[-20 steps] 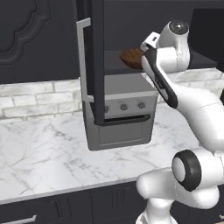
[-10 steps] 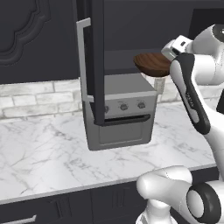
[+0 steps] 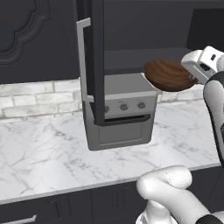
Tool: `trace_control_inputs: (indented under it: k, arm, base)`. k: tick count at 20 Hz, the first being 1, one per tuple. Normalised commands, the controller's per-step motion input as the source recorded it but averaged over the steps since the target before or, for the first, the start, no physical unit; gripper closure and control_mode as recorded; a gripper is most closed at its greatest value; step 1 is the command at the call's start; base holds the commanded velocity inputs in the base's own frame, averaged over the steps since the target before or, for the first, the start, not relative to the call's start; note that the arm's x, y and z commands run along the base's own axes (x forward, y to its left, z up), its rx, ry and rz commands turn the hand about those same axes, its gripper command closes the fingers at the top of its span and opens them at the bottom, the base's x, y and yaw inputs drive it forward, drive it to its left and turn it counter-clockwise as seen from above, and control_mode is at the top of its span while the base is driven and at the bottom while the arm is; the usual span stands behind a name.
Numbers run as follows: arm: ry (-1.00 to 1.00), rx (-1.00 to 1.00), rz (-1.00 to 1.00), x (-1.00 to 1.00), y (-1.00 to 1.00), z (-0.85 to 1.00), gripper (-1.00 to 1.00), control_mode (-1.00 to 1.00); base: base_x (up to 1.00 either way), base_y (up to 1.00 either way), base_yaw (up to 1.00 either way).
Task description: Take the smaller bowl and place it next to the appetizer plate on the dining counter , and place the larger bowl next to the plate with cooked food.
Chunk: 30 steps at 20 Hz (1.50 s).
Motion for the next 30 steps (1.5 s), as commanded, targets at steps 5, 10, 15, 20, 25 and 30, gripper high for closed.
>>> trace_control_inputs:
  k: [5,10,15,20,25,30]
  arm:
    - [-0.14,-0.01,0.0,-0.95,0.02,0.0,1.0,-1.0]
    - [-0.03,-0.02,0.0,-0.49,0.07,0.0,1.0,1.0]
    - [0.0,0.0,0.0,0.0,0.0,0.0,1.0,1.0]
    - [0.0,0.0,0.0,0.0,0.0,0.0,1.0,1.0]
    - [0.0,0.0,0.0,0.0,0.0,0.0,1.0,1.0]
    - [0.0,0.0,0.0,0.0,0.0,0.0,1.0,1.0]
  base:
    - [0.0,0.0,0.0]
    - [-0.1,0.01,0.0]
    - [-0.66,0.04,0.0]
    - [-0.7,0.48,0.0]
    - [-0.34,0.97,0.0]
    - [-0.52,0.94,0.0]
